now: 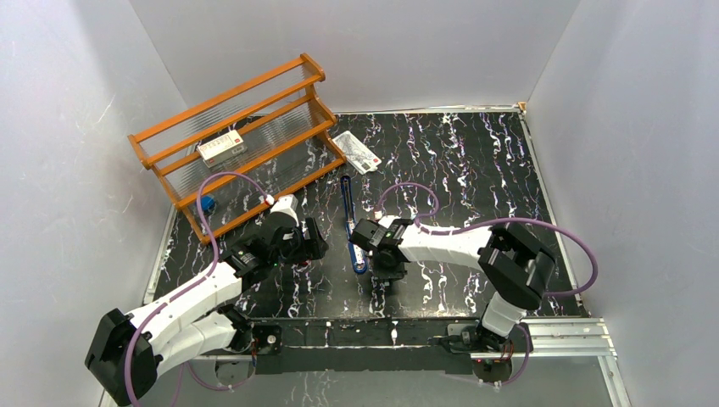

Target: Load the staples into the stapler

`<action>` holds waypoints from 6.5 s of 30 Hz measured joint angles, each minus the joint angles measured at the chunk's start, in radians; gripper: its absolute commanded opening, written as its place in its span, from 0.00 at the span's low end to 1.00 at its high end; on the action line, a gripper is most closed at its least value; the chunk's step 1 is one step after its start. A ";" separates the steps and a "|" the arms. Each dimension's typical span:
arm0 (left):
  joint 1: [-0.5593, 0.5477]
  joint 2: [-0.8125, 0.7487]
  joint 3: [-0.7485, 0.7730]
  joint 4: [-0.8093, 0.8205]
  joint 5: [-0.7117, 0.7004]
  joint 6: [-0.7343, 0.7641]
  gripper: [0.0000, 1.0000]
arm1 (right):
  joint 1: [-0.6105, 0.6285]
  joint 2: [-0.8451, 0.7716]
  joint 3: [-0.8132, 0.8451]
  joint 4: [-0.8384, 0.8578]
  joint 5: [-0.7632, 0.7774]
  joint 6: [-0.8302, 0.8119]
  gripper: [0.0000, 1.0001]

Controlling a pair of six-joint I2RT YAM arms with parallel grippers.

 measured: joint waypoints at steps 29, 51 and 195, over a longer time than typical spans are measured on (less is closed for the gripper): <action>0.000 0.000 0.000 0.001 0.002 0.000 0.76 | 0.000 0.007 0.010 0.018 0.066 0.011 0.22; 0.000 0.047 0.000 0.023 0.038 -0.023 0.76 | -0.214 -0.217 -0.080 0.071 0.251 -0.153 0.25; 0.000 0.161 0.013 0.101 0.059 -0.065 0.76 | -0.354 -0.281 -0.270 0.468 0.131 -0.495 0.26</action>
